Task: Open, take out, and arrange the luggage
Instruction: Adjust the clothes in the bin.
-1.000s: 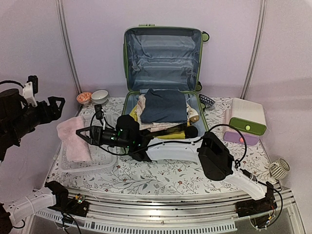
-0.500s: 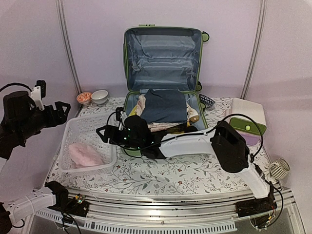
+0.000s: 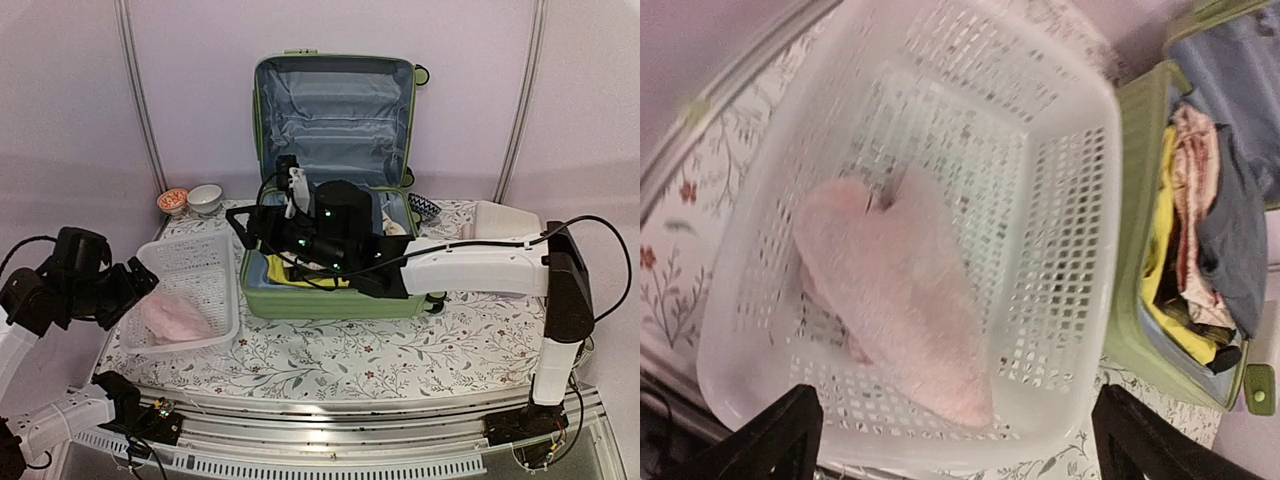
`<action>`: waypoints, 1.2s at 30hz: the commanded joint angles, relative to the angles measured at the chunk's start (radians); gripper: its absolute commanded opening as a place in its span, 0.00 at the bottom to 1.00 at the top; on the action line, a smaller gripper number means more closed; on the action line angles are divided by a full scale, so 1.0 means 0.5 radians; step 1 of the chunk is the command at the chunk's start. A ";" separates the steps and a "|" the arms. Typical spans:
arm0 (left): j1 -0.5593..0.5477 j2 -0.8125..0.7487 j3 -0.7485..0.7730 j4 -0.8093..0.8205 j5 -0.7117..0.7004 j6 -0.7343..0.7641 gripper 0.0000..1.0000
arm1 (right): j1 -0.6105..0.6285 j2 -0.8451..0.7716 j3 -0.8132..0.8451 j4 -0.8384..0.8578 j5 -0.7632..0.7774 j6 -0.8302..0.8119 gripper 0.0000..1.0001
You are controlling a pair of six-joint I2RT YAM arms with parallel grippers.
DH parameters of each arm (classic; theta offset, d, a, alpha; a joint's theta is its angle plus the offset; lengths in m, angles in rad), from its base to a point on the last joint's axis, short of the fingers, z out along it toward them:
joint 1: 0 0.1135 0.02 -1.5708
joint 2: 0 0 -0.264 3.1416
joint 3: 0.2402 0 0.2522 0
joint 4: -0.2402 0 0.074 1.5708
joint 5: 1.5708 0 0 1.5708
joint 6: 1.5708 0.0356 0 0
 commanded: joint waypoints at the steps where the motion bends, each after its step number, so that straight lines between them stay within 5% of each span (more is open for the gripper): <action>1: 0.020 0.053 -0.216 -0.183 0.256 -0.631 0.94 | -0.003 -0.215 -0.164 -0.019 0.161 -0.182 0.72; 8: 0.016 -0.042 -0.479 0.054 0.286 -1.010 0.75 | -0.005 -0.467 -0.357 0.004 0.207 -0.276 0.72; 14: 0.017 0.124 -0.551 0.309 0.268 -1.035 0.74 | -0.006 -0.645 -0.518 0.016 0.221 -0.325 0.71; 29: 0.020 0.594 -0.503 0.497 0.038 -1.131 0.41 | -0.025 -0.884 -0.723 0.018 0.314 -0.389 0.68; 35: 0.023 0.751 -0.405 0.497 -0.158 -1.047 0.00 | -0.033 -0.936 -0.793 0.015 0.331 -0.389 0.66; 36: 0.024 0.779 -0.374 0.500 -0.203 -0.991 0.00 | -0.038 -0.945 -0.801 0.012 0.336 -0.389 0.66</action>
